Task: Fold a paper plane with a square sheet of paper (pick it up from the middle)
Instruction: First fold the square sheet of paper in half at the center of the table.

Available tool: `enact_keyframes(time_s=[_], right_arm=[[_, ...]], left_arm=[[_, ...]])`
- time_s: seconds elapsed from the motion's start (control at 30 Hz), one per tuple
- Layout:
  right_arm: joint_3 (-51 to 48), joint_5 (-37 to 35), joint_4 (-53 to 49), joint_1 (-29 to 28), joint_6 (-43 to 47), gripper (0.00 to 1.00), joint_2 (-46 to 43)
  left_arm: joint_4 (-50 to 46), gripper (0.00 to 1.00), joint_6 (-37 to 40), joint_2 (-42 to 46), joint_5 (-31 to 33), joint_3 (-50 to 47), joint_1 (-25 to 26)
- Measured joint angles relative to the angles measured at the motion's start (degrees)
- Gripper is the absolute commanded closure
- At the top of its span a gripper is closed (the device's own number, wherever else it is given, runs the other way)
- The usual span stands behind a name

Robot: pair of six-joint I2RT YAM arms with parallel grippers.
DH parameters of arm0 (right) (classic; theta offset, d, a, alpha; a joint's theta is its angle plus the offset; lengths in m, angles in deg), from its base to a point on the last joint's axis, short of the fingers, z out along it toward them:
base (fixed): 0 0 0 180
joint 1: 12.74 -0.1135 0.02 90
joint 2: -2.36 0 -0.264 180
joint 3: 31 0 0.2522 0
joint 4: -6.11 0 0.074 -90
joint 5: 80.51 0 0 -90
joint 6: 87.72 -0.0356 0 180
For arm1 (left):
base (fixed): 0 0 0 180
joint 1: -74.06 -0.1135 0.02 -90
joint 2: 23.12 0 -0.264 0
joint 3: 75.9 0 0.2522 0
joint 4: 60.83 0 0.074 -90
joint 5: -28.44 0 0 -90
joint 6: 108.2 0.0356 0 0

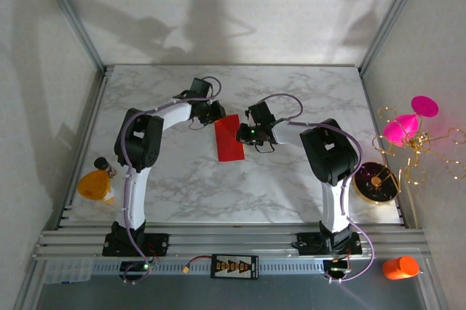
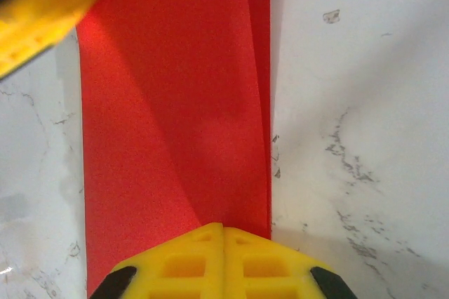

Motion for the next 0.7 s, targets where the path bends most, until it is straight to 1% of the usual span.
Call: enact_keyframes(time_s=[0.4, 0.5, 0.57, 0.7], right_arm=[[0.22, -0.85, 0.94, -0.09, 1.09, 0.93, 0.31], [1.57, -2.08, 0.83, -0.24, 3.74, 0.93, 0.96], [2.99, -2.82, -0.31, -0.24, 6.27, 0.93, 1.42], [5.88, -4.02, -3.23, -0.24, 12.02, 0.93, 1.99]], left_arm=[[-0.57, 0.84, -0.07, -0.66, 1.66, 0.09, -1.70], [-0.79, 0.83, -0.04, -0.37, 1.84, 0.11, -2.95], [-1.36, 0.83, 0.00, 0.22, 3.45, 0.09, -3.91], [-1.38, 0.82, -0.04, 4.72, 5.86, -2.80, -6.49]])
